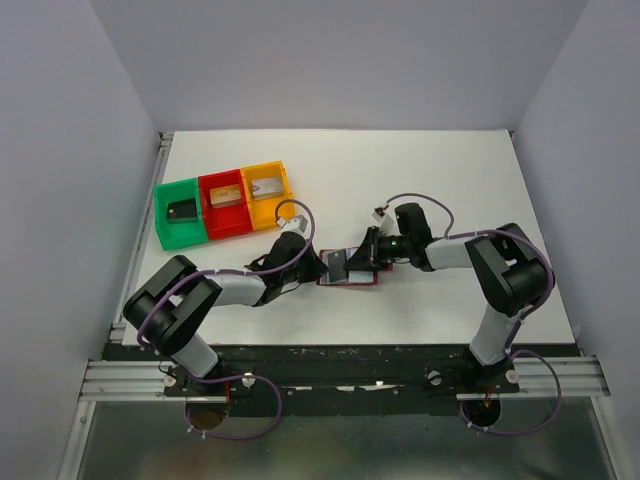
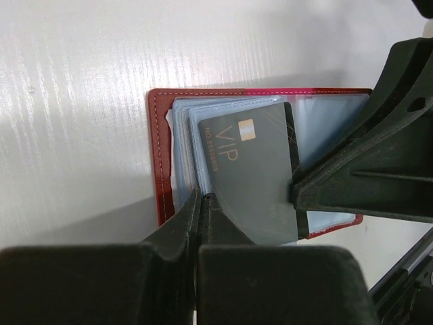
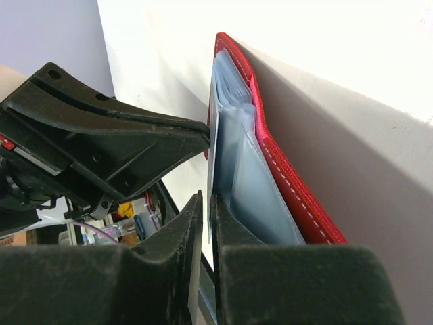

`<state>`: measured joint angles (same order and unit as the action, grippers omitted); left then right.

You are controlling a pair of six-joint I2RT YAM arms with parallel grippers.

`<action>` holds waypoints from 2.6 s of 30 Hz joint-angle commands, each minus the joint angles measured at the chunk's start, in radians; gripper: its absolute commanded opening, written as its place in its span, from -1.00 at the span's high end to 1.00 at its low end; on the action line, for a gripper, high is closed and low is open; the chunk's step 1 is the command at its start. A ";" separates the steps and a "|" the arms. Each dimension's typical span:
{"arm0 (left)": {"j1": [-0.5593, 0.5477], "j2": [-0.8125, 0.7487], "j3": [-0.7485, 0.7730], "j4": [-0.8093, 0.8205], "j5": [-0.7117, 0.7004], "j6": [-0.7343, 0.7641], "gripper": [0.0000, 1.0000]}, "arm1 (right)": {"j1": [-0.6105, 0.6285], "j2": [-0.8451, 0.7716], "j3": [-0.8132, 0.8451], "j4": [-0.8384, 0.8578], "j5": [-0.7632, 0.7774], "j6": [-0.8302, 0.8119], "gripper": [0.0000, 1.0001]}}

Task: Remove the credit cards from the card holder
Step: Remove the credit card from the card holder.

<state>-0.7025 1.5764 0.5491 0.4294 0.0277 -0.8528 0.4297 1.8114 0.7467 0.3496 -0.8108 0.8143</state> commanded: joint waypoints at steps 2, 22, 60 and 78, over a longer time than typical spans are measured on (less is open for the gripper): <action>-0.015 0.008 -0.023 -0.084 0.002 -0.015 1.00 | -0.006 -0.044 -0.009 0.009 0.005 -0.007 0.71; -0.008 0.008 -0.034 -0.095 -0.011 -0.031 1.00 | -0.048 -0.095 -0.033 -0.032 0.016 -0.038 0.99; -0.006 -0.145 -0.089 -0.185 -0.087 0.011 1.00 | -0.077 -0.202 0.013 -0.327 0.144 -0.181 0.99; -0.008 -0.403 -0.009 -0.305 -0.105 0.138 0.65 | -0.088 -0.377 0.098 -0.520 0.130 -0.279 0.99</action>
<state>-0.7055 1.2625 0.4759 0.1680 -0.0727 -0.8001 0.3454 1.4929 0.7956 -0.1009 -0.6376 0.5850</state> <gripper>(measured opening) 0.029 0.007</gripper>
